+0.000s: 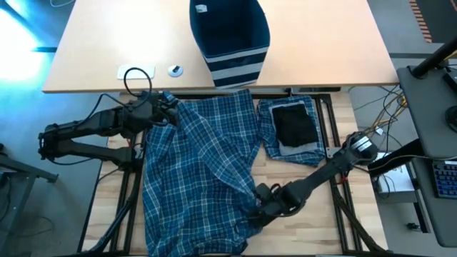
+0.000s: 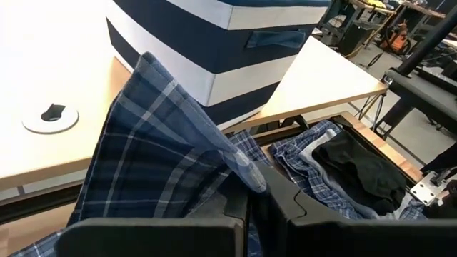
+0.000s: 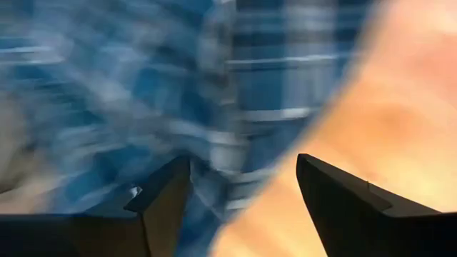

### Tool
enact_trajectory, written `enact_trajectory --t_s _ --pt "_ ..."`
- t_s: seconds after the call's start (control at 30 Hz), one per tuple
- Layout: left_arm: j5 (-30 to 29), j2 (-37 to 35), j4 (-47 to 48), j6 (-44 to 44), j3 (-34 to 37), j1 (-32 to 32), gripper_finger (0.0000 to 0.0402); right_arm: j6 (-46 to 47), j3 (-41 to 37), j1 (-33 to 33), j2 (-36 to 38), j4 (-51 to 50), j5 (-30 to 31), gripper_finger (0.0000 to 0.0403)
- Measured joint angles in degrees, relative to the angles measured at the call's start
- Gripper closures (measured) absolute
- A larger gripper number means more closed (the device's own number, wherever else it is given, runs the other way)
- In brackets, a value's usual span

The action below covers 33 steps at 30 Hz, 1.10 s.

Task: Fold Laundry from Bin
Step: Fold the blue patterned long sleeve

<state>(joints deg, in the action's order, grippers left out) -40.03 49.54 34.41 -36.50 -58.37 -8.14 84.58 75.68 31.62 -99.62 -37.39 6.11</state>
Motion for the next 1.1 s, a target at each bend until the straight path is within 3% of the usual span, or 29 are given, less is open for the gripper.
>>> enact_trajectory --t_s 0.2,0.37,0.67,0.77,0.87,1.03,1.1 --pt "0.0 0.1 0.0 -0.7 0.0 0.0 0.0402 -3.0 -4.7 -0.7 1.6 12.2 -0.7 0.0187" --pt "0.0 0.3 0.3 -1.7 0.0 0.0 0.0402 -3.9 -6.5 -1.3 1.3 13.8 -1.6 0.0208" --pt "0.0 1.1 0.4 -2.0 0.0 0.0 0.0402 -15.5 -6.1 -4.4 1.2 13.6 0.5 0.0176" --pt "0.1 1.2 0.6 -2.5 0.0 0.0 0.0402 -17.3 -6.3 -5.5 0.8 13.9 0.5 0.0183" --pt "0.0 1.2 1.6 -3.0 0.0 0.0 0.0402 -19.1 -6.2 -5.4 0.9 14.5 -0.2 0.0227" --pt "-1.4 1.0 3.5 -4.1 0.0 -0.2 0.0402 -19.7 -6.2 -4.7 0.4 14.3 -0.6 0.0366" --pt "-1.5 1.0 3.7 -4.7 0.0 -0.5 0.0402 -19.7 -5.6 -4.3 0.4 14.0 -0.8 0.0384"
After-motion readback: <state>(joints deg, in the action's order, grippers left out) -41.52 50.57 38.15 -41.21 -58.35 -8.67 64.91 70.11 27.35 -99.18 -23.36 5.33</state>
